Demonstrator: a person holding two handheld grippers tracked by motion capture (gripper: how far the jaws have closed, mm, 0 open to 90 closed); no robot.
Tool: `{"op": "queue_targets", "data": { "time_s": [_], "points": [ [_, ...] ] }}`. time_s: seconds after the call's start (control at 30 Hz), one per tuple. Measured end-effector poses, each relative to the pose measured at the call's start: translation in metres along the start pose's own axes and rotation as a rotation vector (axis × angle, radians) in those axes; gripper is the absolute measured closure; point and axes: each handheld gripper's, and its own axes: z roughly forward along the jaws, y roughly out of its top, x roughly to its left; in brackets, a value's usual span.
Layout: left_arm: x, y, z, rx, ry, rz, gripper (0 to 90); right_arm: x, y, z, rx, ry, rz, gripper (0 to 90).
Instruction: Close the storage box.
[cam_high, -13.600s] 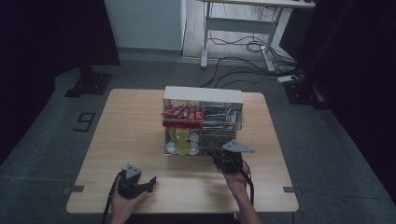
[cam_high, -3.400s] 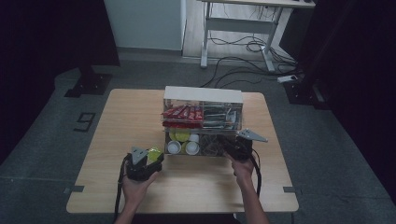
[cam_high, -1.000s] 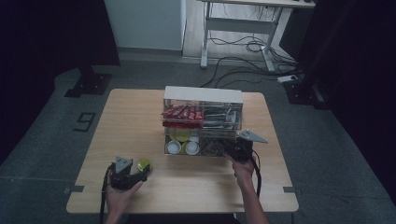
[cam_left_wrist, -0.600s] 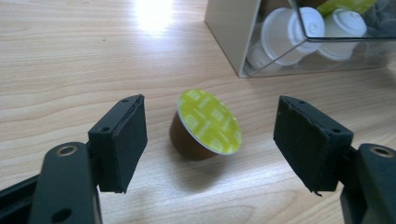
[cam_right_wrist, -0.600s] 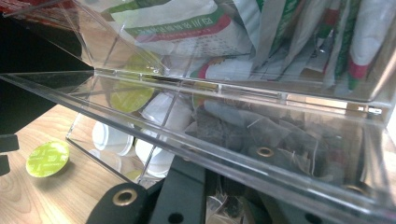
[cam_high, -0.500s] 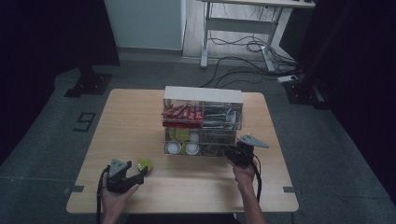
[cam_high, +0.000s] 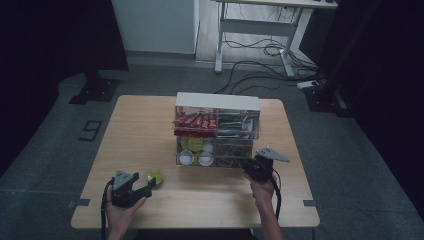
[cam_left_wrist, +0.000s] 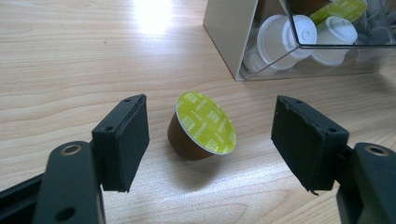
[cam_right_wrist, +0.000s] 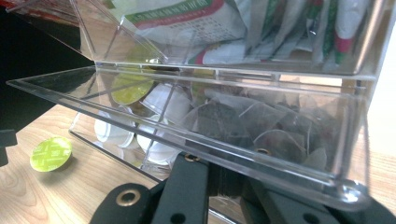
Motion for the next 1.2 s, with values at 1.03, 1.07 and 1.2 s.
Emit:
{"op": "queue_targets", "data": {
  "time_s": [1.03,1.07,1.2],
  "points": [
    [-0.002,-0.004,0.003,0.033,-0.023,0.005,28.4,-0.006,-0.014,-0.013,0.058,-0.027,0.009,89.1],
    [-0.002,-0.004,0.002,0.035,-0.024,0.006,28.4,-0.006,-0.015,-0.013,0.060,-0.025,0.010,89.1],
    [-0.003,-0.004,0.002,0.034,-0.023,0.008,28.4,-0.005,-0.016,-0.015,0.068,-0.021,0.008,89.1]
  ]
}}
